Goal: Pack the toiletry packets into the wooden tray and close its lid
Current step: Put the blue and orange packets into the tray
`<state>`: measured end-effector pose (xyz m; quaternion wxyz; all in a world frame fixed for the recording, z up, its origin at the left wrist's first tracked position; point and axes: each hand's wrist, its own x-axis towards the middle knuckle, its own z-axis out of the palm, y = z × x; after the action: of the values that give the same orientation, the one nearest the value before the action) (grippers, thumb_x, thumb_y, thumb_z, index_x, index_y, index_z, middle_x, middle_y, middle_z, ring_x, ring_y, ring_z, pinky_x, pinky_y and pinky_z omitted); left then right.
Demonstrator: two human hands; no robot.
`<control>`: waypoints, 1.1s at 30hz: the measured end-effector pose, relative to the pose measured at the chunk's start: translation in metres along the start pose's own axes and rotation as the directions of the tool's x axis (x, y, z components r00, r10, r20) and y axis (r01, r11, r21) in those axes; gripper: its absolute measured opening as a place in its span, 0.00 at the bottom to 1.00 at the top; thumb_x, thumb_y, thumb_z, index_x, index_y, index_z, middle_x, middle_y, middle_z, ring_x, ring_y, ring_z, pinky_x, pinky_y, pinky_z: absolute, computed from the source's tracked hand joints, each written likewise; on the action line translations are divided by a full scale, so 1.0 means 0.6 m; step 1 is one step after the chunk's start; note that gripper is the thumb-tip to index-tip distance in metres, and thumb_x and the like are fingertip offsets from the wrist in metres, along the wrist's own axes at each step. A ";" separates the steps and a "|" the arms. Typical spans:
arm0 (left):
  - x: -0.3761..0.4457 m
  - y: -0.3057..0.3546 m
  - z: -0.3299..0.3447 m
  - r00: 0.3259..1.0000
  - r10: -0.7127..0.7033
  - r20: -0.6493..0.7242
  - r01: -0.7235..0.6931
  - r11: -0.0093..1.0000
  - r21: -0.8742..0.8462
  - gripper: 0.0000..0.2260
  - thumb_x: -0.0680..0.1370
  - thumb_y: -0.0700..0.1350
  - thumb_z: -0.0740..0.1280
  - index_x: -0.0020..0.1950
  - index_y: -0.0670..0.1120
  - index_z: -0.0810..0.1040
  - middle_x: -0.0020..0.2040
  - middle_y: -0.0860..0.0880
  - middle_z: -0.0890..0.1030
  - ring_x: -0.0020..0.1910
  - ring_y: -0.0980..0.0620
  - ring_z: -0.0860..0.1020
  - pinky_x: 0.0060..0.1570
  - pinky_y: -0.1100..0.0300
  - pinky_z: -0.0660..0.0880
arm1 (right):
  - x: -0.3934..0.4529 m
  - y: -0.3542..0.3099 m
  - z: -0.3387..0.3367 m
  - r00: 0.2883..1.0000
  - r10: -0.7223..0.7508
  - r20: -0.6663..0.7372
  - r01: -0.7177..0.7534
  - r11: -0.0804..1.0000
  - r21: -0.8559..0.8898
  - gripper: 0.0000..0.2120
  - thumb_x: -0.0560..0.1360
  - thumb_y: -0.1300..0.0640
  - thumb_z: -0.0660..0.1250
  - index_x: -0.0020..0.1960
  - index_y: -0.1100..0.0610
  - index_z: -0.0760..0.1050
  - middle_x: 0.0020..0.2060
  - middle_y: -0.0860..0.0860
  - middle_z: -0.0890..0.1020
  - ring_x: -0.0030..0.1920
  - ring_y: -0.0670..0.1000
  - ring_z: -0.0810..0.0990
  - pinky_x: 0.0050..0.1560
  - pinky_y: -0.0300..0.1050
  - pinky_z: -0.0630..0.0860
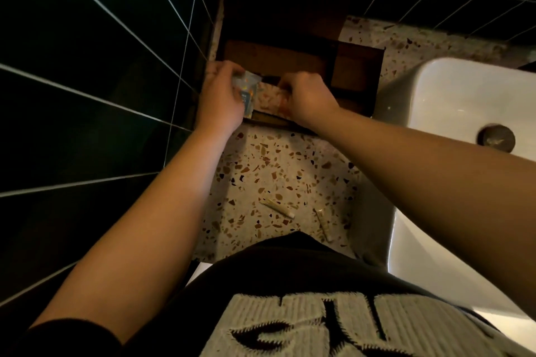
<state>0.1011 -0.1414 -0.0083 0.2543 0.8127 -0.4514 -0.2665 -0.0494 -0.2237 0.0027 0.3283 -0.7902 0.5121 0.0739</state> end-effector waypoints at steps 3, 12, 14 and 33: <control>-0.002 -0.003 0.004 0.999 0.025 -0.025 -0.023 0.995 0.092 0.15 0.77 0.33 0.65 0.61 0.45 0.76 0.70 0.44 0.68 0.65 0.43 0.74 0.63 0.58 0.72 | 0.000 -0.003 0.013 0.999 -0.001 0.042 0.003 0.999 -0.032 0.16 0.77 0.67 0.63 0.63 0.57 0.77 0.57 0.58 0.79 0.54 0.59 0.80 0.53 0.52 0.80; -0.024 0.000 0.012 0.994 -0.036 -0.103 0.080 0.888 0.453 0.20 0.73 0.43 0.73 0.65 0.51 0.78 0.73 0.46 0.68 0.69 0.40 0.66 0.62 0.48 0.66 | -0.029 0.008 0.022 0.992 -0.124 -0.025 0.115 0.967 -0.226 0.20 0.78 0.60 0.63 0.69 0.57 0.72 0.65 0.59 0.72 0.63 0.64 0.70 0.60 0.57 0.70; -0.031 0.004 0.011 0.991 0.000 -0.136 0.059 0.901 0.430 0.19 0.74 0.42 0.72 0.64 0.51 0.78 0.71 0.46 0.69 0.69 0.40 0.67 0.62 0.48 0.67 | -0.047 0.012 0.021 0.994 -0.112 -0.014 0.105 0.958 -0.265 0.19 0.78 0.58 0.62 0.69 0.57 0.71 0.67 0.59 0.71 0.64 0.64 0.70 0.61 0.58 0.70; -0.034 0.013 0.031 0.968 -0.164 0.190 0.065 0.895 0.441 0.26 0.82 0.46 0.60 0.81 0.48 0.60 0.82 0.45 0.56 0.80 0.42 0.54 0.77 0.46 0.58 | -0.079 -0.010 0.031 0.978 -0.104 0.179 0.141 0.968 -0.207 0.22 0.75 0.59 0.60 0.69 0.54 0.72 0.71 0.55 0.71 0.64 0.63 0.75 0.63 0.58 0.74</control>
<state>0.0751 -0.1302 -0.0124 -0.0003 0.8391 -0.4757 -0.2639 -0.0623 -0.1752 0.0120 0.2849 -0.8428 0.4217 0.1752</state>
